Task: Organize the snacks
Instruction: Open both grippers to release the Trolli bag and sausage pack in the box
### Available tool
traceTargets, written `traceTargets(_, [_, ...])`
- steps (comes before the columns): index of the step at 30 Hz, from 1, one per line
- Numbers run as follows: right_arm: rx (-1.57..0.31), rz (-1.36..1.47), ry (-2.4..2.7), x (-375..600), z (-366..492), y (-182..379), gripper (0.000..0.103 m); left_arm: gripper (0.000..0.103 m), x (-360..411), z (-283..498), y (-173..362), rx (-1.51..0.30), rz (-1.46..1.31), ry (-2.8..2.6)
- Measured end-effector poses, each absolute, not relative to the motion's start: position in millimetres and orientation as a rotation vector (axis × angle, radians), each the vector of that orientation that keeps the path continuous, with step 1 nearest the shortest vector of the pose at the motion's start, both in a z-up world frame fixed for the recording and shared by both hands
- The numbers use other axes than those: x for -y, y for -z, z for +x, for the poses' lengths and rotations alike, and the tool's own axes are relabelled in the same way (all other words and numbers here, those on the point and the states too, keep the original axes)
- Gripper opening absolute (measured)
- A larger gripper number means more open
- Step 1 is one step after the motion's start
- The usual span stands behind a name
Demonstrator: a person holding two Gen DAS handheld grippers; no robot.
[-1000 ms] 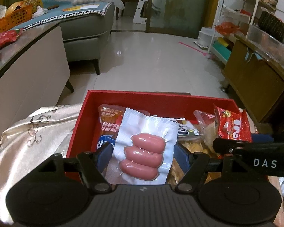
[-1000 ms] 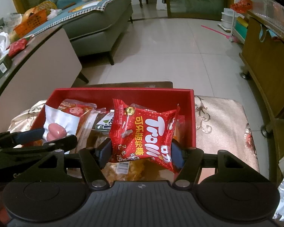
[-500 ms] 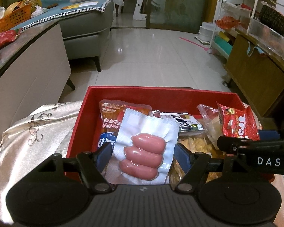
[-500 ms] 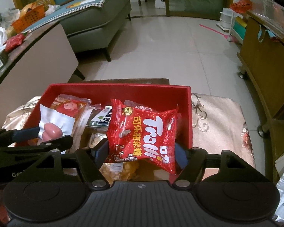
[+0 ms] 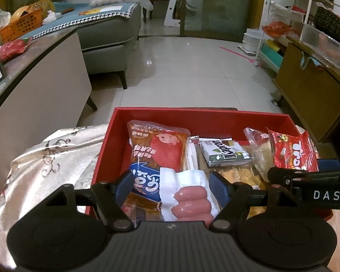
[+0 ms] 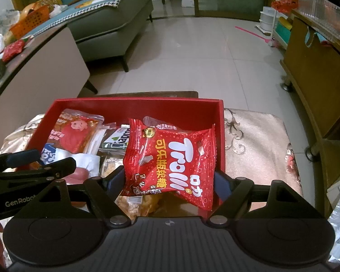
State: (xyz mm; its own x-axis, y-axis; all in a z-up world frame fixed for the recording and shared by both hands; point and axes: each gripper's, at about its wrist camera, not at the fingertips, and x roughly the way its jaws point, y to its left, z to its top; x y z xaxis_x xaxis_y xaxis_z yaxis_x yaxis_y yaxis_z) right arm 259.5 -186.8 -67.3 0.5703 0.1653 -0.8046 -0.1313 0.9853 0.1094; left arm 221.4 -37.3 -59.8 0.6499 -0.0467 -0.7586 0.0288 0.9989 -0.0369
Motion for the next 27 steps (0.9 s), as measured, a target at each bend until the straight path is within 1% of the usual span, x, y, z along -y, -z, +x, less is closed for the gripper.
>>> traceTargets(12, [-0.941, 0.040, -0.171, 187, 258, 64, 0.085, 0.067, 38, 215, 52, -0.838, -0.011, 0.039])
traceTargets(27, [-0.884, 0.054, -0.155, 194, 247, 47, 0.086, 0.067, 46, 197, 34, -0.769, 0.037, 0.041])
